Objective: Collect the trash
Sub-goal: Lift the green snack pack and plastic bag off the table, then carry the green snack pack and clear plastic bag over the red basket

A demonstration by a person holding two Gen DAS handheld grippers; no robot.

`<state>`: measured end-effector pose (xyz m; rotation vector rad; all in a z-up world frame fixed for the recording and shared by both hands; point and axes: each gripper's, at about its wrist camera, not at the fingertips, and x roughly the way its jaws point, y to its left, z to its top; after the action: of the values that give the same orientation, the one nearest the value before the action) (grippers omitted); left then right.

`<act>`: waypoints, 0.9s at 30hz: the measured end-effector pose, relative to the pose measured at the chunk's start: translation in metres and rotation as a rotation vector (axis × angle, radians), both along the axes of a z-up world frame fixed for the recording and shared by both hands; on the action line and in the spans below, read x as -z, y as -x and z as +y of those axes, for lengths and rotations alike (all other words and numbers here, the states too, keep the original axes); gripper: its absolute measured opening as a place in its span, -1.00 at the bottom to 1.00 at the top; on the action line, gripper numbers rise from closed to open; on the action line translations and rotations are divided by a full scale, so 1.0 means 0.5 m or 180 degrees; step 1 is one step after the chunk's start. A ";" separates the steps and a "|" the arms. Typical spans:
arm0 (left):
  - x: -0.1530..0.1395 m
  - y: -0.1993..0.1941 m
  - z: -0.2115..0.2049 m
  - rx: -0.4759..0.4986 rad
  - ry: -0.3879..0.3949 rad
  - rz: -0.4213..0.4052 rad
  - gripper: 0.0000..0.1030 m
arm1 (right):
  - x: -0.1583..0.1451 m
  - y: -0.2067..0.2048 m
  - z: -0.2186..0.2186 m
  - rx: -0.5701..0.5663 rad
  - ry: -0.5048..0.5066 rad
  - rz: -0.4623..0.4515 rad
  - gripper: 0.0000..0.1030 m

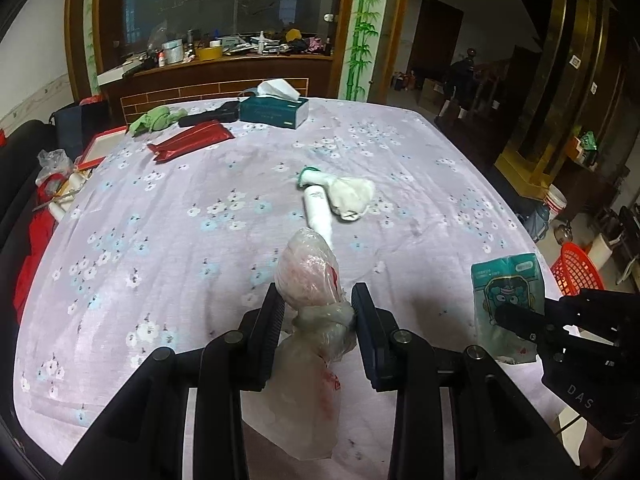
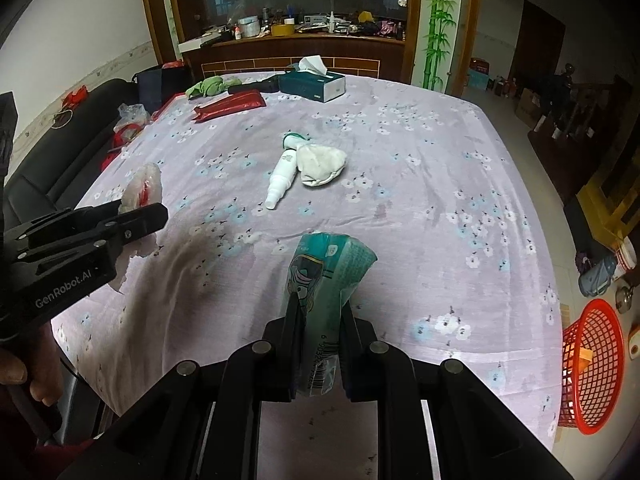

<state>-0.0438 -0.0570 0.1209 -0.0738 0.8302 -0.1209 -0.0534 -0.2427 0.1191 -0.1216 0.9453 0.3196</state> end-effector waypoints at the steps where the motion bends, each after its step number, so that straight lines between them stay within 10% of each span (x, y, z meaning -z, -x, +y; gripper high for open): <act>1: -0.001 0.000 -0.005 0.0007 0.0008 0.0002 -0.36 | -0.001 0.001 -0.005 0.0003 -0.0001 -0.0002 -0.68; 27: -0.029 -0.002 -0.117 0.0348 -0.0002 -0.0078 -0.36 | -0.038 0.013 -0.117 0.0398 -0.0082 -0.0122 -0.68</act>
<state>-0.0426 -0.1157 0.1354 -0.0263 0.8100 -0.2240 -0.0599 -0.3011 0.1383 -0.0445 0.9062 0.2132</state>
